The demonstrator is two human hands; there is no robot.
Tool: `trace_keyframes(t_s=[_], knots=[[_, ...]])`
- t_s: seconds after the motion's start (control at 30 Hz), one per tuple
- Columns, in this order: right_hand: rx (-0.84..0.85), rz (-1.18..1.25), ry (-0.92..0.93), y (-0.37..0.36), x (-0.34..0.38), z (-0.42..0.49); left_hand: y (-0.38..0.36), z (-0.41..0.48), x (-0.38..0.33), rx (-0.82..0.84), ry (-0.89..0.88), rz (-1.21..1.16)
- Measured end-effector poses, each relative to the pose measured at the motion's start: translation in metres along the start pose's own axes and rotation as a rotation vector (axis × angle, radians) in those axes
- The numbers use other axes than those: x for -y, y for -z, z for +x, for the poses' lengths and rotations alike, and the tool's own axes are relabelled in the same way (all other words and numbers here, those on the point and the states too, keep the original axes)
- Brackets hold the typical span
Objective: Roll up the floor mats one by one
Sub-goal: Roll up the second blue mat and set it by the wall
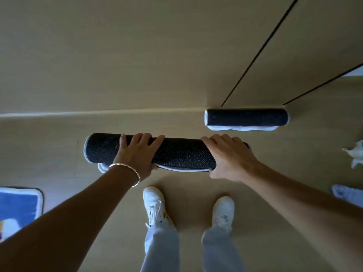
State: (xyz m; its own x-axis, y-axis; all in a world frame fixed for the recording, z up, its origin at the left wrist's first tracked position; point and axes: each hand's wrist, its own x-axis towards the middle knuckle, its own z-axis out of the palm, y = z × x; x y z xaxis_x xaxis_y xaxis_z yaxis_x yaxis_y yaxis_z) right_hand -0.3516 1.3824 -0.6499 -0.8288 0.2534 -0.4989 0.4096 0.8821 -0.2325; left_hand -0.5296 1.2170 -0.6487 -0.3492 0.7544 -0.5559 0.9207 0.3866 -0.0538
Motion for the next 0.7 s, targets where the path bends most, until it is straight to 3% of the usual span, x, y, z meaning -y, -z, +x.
trace_keyframes(t_s=[0.33, 0.6, 0.7], knots=[[-0.111, -0.075, 0.011, -0.148, -0.011, 0.135, -0.152, 0.113, 0.025, 0.010, 0.148, 0.017], [-0.171, -0.120, -0.016, -0.210, -0.039, 0.243, -0.226, 0.215, 0.050, -0.163, 0.221, 0.105], [-0.272, -0.188, -0.009, -0.230, -0.047, 0.272, -0.246, 0.241, 0.057, -0.200, 0.262, 0.098]])
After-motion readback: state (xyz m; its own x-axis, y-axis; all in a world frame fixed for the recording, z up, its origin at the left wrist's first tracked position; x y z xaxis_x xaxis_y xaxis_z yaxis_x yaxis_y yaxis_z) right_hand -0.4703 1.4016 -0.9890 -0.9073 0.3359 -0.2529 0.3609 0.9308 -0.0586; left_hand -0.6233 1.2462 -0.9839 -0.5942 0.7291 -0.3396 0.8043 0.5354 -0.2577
